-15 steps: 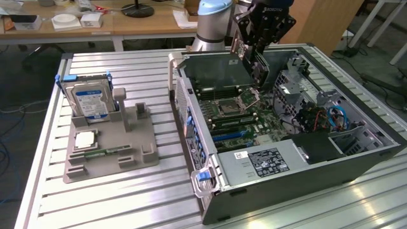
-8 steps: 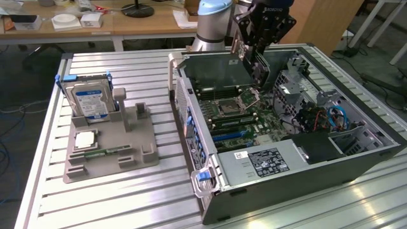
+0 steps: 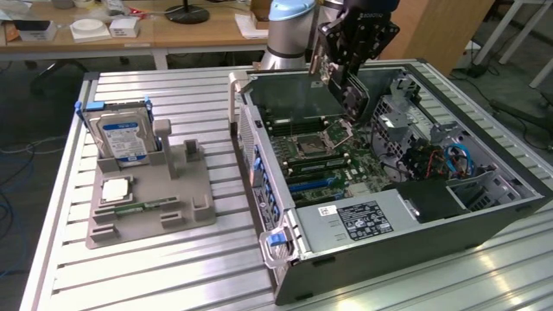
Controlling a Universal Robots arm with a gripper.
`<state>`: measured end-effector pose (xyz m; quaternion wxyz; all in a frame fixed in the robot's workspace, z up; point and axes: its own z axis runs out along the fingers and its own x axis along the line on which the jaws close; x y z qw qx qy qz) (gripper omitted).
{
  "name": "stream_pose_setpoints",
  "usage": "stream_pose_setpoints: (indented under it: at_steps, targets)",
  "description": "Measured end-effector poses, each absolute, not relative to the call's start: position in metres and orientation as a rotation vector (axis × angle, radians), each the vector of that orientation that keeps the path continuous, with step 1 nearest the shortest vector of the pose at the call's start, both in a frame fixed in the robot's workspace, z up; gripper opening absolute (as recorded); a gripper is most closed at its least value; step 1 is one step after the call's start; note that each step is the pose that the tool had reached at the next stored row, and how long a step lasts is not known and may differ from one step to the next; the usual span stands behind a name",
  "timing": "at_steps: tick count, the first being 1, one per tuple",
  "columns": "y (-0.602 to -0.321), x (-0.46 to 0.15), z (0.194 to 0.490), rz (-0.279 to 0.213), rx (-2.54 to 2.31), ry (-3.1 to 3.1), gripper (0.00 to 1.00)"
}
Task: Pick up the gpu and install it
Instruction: 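Insert the gpu into the slot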
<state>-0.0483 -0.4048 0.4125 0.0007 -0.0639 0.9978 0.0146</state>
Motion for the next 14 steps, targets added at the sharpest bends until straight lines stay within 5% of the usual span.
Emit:
stream_pose_setpoints:
  at_steps: [14]
  targets:
    - [-0.4048,-0.0483,0.4102,0.046,-0.544,3.096,0.26]
